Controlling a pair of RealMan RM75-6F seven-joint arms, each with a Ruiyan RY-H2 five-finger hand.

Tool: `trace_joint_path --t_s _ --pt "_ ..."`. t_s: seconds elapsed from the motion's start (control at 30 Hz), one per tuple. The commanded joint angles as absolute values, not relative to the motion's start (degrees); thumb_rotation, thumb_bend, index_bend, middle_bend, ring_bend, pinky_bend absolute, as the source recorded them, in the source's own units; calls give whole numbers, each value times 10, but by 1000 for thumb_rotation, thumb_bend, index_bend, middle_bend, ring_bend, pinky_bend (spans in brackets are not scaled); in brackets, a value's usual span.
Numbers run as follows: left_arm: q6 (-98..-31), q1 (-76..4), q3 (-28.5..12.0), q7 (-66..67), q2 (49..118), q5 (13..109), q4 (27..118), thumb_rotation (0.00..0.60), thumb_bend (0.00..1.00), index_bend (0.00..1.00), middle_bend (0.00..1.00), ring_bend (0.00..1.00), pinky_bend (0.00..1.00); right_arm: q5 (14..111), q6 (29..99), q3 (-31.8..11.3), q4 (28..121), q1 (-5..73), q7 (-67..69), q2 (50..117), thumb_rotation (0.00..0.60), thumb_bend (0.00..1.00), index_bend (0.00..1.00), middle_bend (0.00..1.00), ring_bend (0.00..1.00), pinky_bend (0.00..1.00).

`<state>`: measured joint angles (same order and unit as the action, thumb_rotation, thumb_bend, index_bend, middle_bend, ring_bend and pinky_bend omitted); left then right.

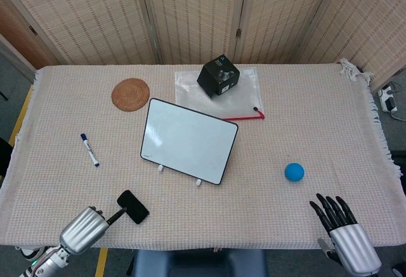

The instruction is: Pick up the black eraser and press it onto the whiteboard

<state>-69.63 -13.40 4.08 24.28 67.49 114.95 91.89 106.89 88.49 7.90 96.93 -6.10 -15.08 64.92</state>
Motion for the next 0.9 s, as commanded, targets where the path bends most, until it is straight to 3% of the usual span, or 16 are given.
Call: trace_joint_path --t_s 0.03,0.43,0.9 --pt "-640 -171 22 267 674 1103 950 600 237 231 1000 850 889 1048 872 68 970 -53 -152 655 600 334 0 0 0 0" --pt "-537 -212 -1 363 667 991 1008 600 241 220 1000 847 889 1003 827 60 984 -31 -155 652 600 334 0 0 0 0" --pt "-496 -233 -8 535 698 871 1032 600 238 187 1000 835 889 967 809 53 990 -20 -159 653 600 335 0 0 0 0"
